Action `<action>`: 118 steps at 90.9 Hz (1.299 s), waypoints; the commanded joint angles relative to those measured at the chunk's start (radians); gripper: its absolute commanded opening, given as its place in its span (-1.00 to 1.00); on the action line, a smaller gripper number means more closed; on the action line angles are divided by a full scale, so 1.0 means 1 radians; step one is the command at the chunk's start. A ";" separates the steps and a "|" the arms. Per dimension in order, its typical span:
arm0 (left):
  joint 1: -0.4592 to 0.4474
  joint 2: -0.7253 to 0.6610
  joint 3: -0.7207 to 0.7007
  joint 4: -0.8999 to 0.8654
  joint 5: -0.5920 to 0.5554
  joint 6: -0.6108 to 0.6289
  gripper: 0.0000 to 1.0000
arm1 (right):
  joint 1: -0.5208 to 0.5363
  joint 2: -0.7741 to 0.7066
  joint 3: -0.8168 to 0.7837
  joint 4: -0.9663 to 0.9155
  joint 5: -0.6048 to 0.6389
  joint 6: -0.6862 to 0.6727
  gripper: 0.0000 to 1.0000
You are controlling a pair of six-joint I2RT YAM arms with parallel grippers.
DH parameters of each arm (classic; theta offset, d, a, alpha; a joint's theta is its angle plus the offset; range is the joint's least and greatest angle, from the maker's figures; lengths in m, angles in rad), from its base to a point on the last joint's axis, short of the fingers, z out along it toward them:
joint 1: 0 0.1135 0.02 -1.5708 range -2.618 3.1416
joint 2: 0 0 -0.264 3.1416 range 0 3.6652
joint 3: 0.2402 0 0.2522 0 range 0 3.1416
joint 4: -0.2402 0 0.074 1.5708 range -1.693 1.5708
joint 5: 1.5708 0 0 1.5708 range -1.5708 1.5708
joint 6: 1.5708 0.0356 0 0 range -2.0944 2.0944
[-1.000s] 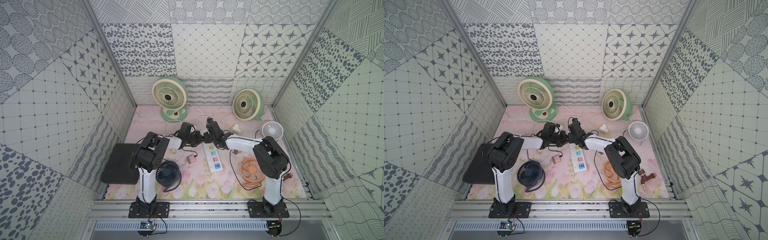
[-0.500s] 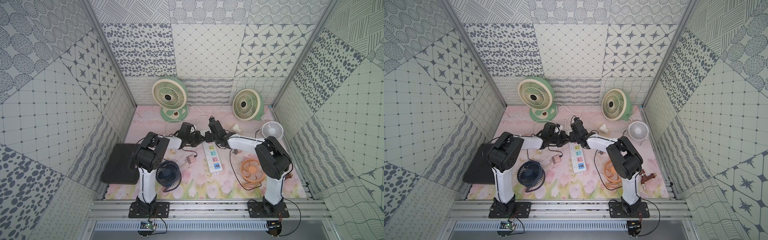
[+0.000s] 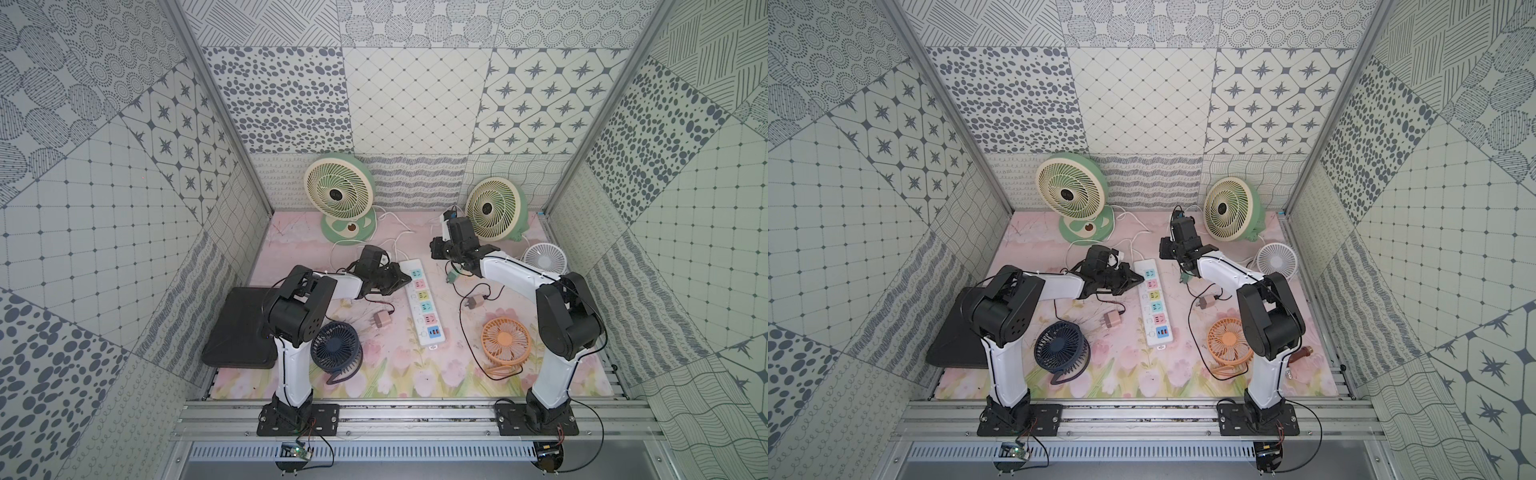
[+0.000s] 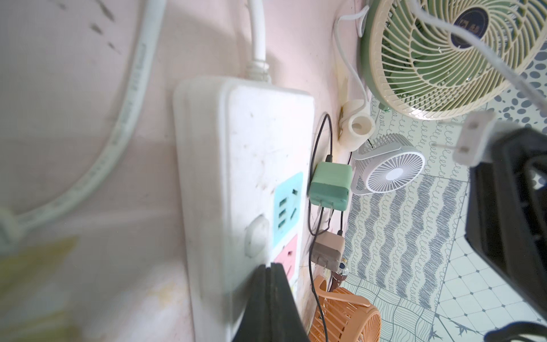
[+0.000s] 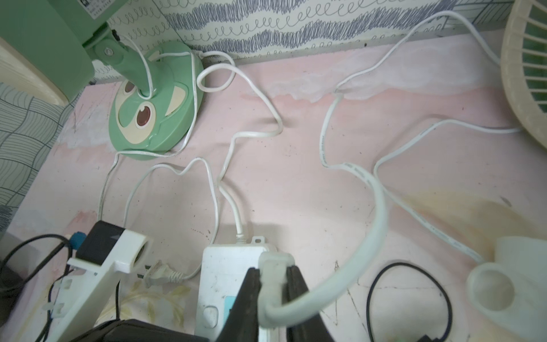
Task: Unplug the desk fan from the power strip
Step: Place the plug at the center of the board.
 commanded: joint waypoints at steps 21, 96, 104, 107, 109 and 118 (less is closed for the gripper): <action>-0.001 -0.124 -0.028 -0.165 -0.080 0.072 -1.00 | -0.100 0.165 0.186 -0.063 -0.111 0.010 -0.98; 0.230 -0.560 -0.178 -0.440 -0.298 0.389 -1.00 | -0.142 0.201 0.269 -0.171 -0.120 -0.048 -0.06; 0.257 -0.610 -0.200 -0.457 -0.351 0.437 -1.00 | -0.161 0.152 0.239 -0.172 -0.122 -0.055 0.02; 0.263 -0.629 -0.209 -0.454 -0.375 0.452 -1.00 | -0.169 0.130 0.227 -0.172 -0.125 -0.058 0.04; 0.268 -0.639 -0.213 -0.451 -0.382 0.462 -0.98 | -0.175 0.114 0.216 -0.172 -0.129 -0.060 0.06; 0.304 -0.667 -0.230 -0.443 -0.398 0.502 -0.90 | -0.205 0.034 0.154 -0.172 -0.133 -0.073 0.13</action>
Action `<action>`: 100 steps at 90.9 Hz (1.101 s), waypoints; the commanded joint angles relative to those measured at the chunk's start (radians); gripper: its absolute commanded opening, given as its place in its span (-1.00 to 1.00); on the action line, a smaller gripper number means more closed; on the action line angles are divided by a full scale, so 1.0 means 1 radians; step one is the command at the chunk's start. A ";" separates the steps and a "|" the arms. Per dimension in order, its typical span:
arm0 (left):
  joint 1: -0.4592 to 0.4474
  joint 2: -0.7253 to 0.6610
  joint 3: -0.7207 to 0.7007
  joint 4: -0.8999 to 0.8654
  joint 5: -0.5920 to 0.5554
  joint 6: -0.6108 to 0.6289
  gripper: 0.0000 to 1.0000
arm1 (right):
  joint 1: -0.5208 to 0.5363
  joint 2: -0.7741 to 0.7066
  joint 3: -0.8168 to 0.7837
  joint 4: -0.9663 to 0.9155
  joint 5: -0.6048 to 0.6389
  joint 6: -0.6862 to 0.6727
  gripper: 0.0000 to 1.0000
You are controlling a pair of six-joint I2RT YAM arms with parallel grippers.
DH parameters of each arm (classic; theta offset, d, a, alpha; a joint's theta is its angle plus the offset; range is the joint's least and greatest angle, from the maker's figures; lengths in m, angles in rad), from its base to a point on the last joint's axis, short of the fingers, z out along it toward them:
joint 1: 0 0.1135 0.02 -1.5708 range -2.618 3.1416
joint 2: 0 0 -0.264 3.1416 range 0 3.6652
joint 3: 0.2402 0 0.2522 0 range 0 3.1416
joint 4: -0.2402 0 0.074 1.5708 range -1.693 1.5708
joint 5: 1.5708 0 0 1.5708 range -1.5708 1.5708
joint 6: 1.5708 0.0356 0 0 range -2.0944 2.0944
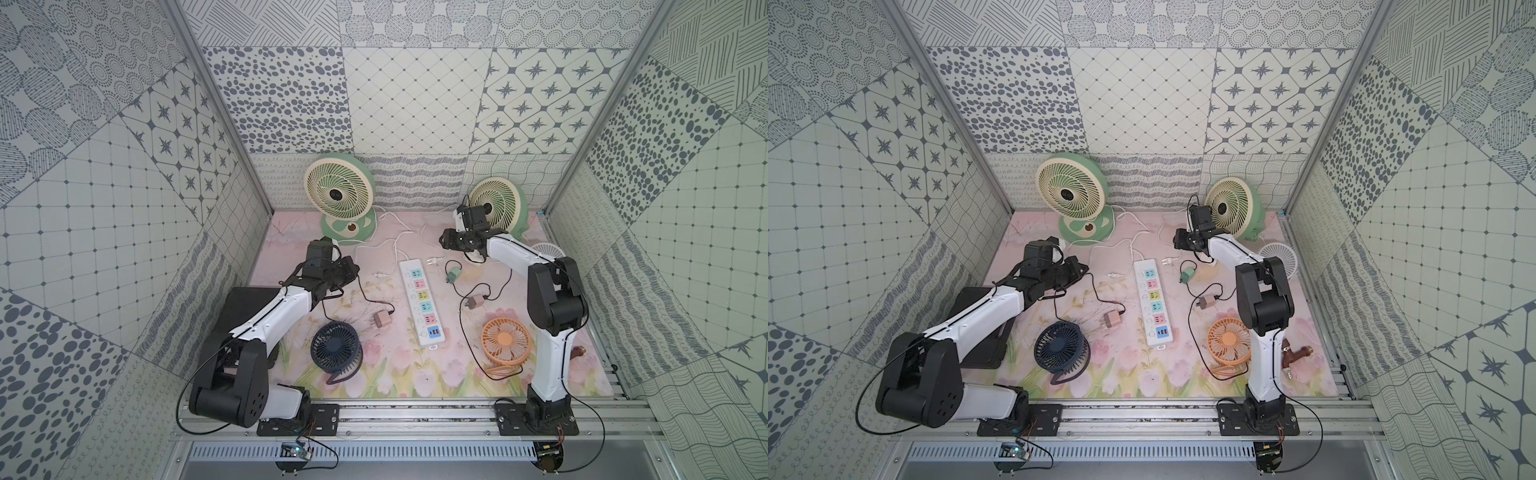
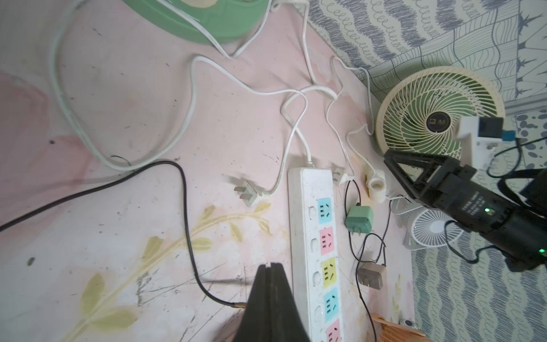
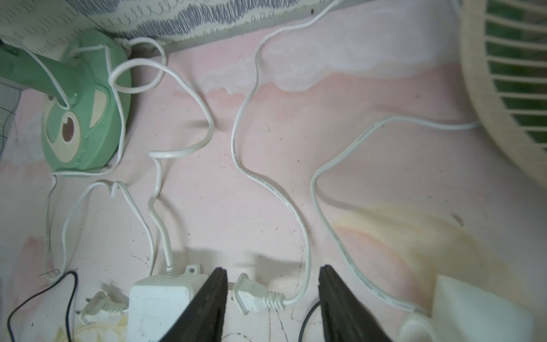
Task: Unplug the desk fan from the power strip
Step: Place the plug at the center of the board, then reset both arms
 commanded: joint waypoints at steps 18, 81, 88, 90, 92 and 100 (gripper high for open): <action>0.114 -0.110 -0.082 0.014 -0.186 0.275 -0.70 | -0.091 -0.309 -0.227 0.036 0.017 -0.093 0.43; 0.162 -0.082 -0.391 0.503 -0.299 0.551 -0.10 | -0.281 -0.659 -0.969 0.689 0.256 -0.268 0.94; 0.162 -0.068 -0.441 0.628 -0.270 0.577 0.00 | -0.284 -0.640 -0.987 0.746 0.252 -0.278 0.93; 0.165 -0.060 -0.445 0.652 -0.257 0.578 0.03 | -0.284 -0.629 -0.990 0.757 0.249 -0.274 0.94; 0.167 -0.054 -0.446 0.657 -0.241 0.581 0.06 | -0.287 -0.622 -0.991 0.767 0.243 -0.271 0.94; 0.169 -0.018 -0.450 0.691 -0.200 0.597 0.13 | -0.293 -0.585 -0.991 0.817 0.209 -0.262 0.93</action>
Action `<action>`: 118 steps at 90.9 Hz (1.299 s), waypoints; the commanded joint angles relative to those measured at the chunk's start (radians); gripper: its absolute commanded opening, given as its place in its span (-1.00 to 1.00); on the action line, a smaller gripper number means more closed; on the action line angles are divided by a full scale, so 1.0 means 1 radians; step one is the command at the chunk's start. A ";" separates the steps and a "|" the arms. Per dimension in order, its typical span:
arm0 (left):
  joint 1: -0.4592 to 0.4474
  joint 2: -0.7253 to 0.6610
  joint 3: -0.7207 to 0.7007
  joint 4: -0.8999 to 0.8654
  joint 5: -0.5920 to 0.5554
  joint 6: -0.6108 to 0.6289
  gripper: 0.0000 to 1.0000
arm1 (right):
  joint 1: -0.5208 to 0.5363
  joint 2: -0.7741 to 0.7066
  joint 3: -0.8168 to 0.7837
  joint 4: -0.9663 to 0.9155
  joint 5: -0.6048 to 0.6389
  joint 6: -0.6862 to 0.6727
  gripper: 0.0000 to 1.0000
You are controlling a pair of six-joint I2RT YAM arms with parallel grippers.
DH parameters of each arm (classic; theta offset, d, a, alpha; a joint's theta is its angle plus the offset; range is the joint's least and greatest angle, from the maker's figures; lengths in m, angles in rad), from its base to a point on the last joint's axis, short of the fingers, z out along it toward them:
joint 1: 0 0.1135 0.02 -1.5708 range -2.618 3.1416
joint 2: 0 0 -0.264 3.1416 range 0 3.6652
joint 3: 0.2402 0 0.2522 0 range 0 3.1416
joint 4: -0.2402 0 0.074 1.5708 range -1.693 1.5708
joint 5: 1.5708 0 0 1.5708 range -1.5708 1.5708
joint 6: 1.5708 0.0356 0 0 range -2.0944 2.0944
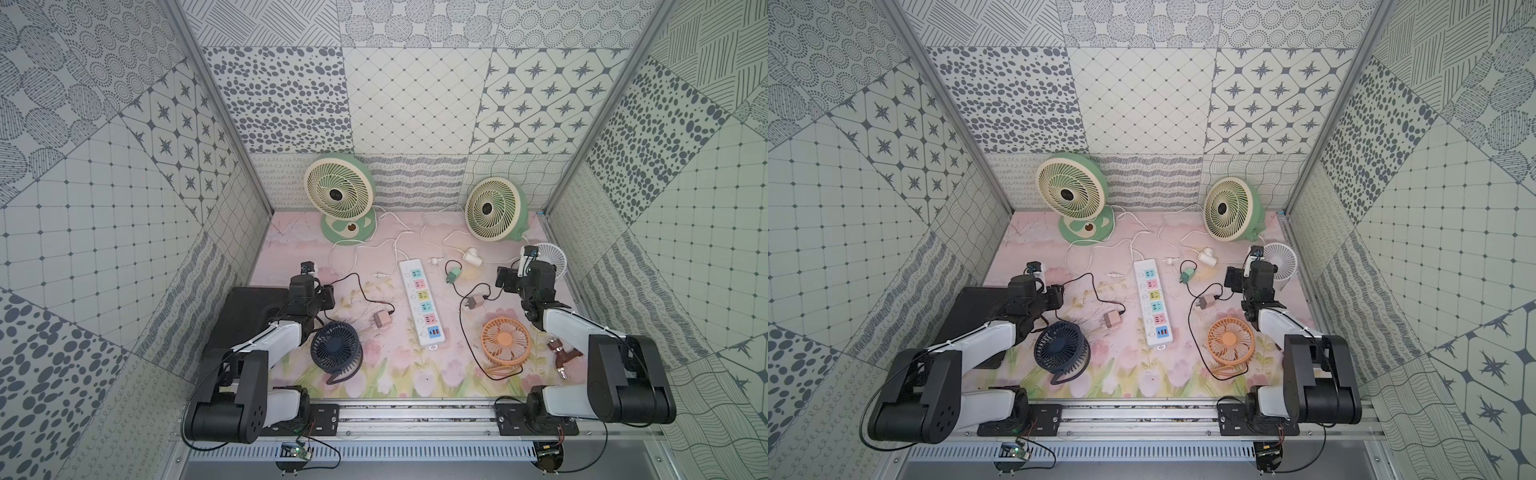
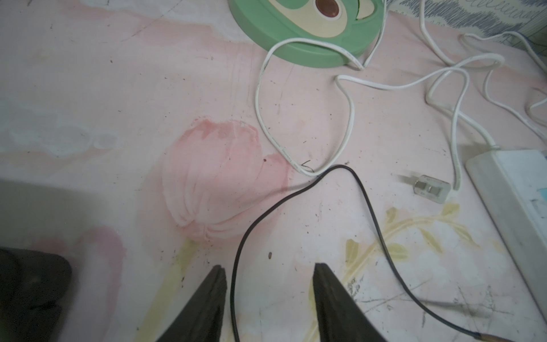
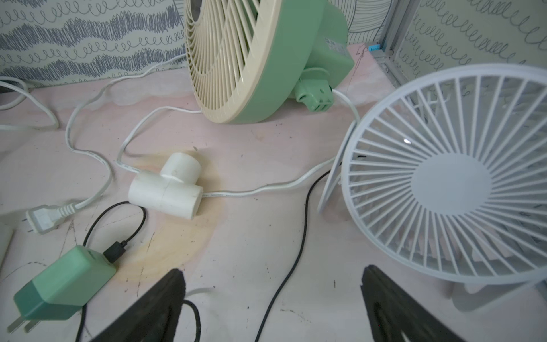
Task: Unplug the desk fan from the power strip
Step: Reset both arms
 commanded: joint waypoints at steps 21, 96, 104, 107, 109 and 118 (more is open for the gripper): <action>0.019 0.016 -0.108 0.400 0.145 0.137 0.30 | -0.007 0.108 -0.107 0.389 -0.106 -0.019 0.94; 0.004 0.238 -0.038 0.487 0.153 0.130 0.99 | 0.031 0.163 -0.139 0.487 -0.104 -0.070 0.94; 0.000 0.236 -0.036 0.484 0.120 0.120 0.99 | 0.030 0.162 -0.139 0.487 -0.103 -0.071 0.94; -0.001 0.242 -0.038 0.494 0.117 0.122 0.99 | 0.031 0.162 -0.140 0.487 -0.103 -0.071 0.94; -0.001 0.242 -0.038 0.496 0.117 0.123 0.99 | 0.031 0.162 -0.141 0.487 -0.103 -0.071 0.94; -0.004 0.242 -0.037 0.491 0.113 0.123 0.99 | 0.031 0.162 -0.140 0.487 -0.102 -0.072 0.94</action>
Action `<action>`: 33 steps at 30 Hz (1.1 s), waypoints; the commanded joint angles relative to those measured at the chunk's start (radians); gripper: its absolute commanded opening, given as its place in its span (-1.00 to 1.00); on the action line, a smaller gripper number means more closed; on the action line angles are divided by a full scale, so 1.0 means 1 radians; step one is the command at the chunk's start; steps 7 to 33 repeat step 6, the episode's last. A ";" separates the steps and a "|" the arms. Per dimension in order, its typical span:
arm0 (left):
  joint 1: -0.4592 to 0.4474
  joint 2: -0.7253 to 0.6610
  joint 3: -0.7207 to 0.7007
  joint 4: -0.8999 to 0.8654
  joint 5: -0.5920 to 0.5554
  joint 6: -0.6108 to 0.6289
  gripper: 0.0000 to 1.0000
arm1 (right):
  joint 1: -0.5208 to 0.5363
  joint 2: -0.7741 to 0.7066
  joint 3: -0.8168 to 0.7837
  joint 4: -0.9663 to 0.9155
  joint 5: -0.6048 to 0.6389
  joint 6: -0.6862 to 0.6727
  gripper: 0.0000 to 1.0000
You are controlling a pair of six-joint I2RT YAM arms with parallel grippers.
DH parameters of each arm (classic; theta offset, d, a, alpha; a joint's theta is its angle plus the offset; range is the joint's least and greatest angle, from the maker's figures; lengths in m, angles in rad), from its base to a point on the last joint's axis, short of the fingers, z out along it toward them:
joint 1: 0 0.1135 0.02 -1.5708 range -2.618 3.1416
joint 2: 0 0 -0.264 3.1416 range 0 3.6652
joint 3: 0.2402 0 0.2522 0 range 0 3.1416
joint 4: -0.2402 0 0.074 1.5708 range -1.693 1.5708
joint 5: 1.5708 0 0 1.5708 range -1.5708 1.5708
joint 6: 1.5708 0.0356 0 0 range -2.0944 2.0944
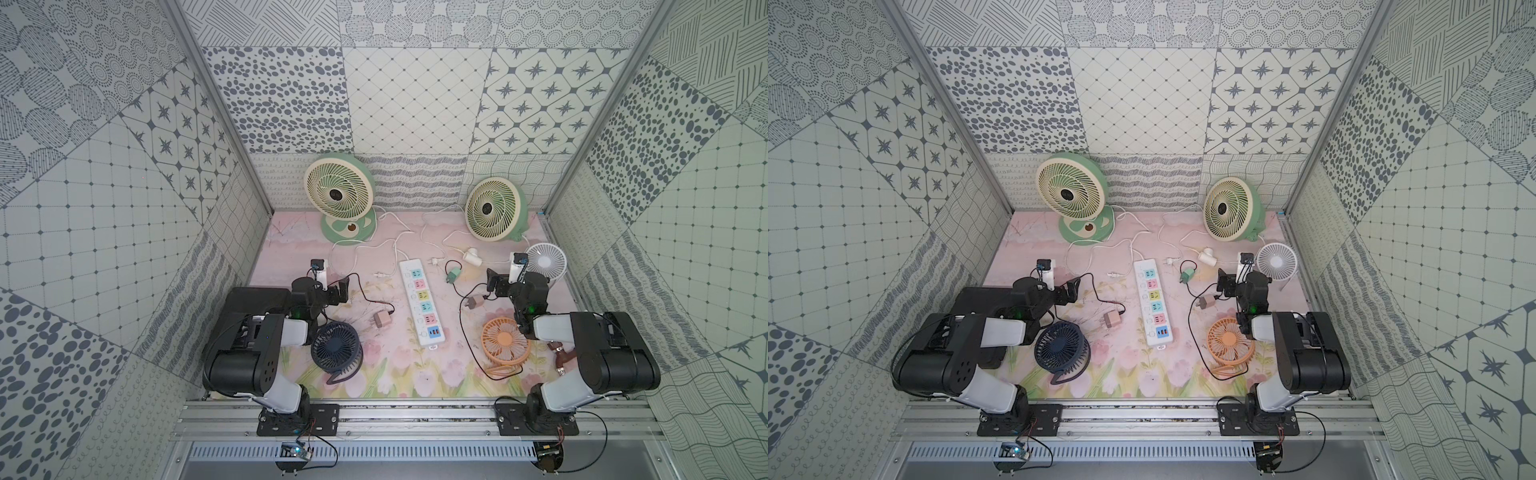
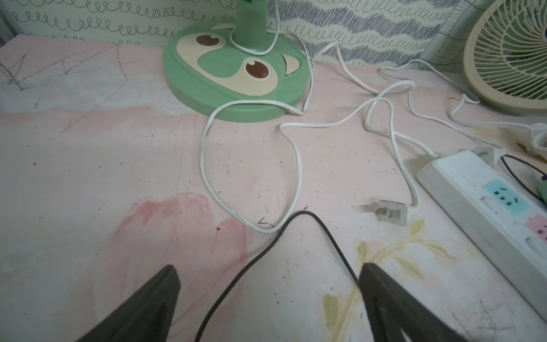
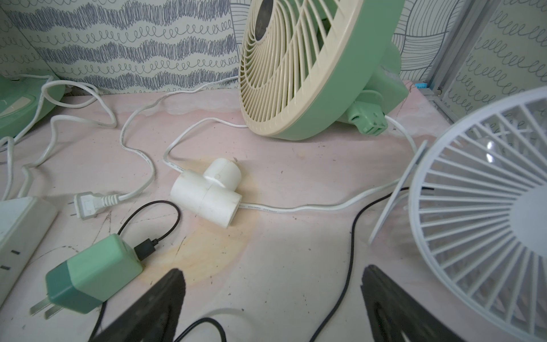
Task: Unplug the desk fan from the power strip
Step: Reset both arms
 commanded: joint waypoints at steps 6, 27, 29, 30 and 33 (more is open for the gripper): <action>-0.008 0.006 0.017 -0.030 -0.045 -0.004 0.99 | 0.005 0.009 0.001 0.044 0.015 -0.013 0.94; -0.008 0.006 0.017 -0.030 -0.045 -0.004 0.99 | 0.005 0.009 0.001 0.044 0.015 -0.013 0.94; -0.008 0.006 0.017 -0.030 -0.045 -0.004 0.99 | 0.005 0.009 0.001 0.044 0.015 -0.013 0.94; -0.008 0.006 0.017 -0.030 -0.045 -0.004 0.99 | 0.005 0.009 0.001 0.044 0.015 -0.013 0.94; -0.008 0.006 0.017 -0.030 -0.045 -0.004 0.99 | 0.005 0.009 0.001 0.044 0.015 -0.013 0.94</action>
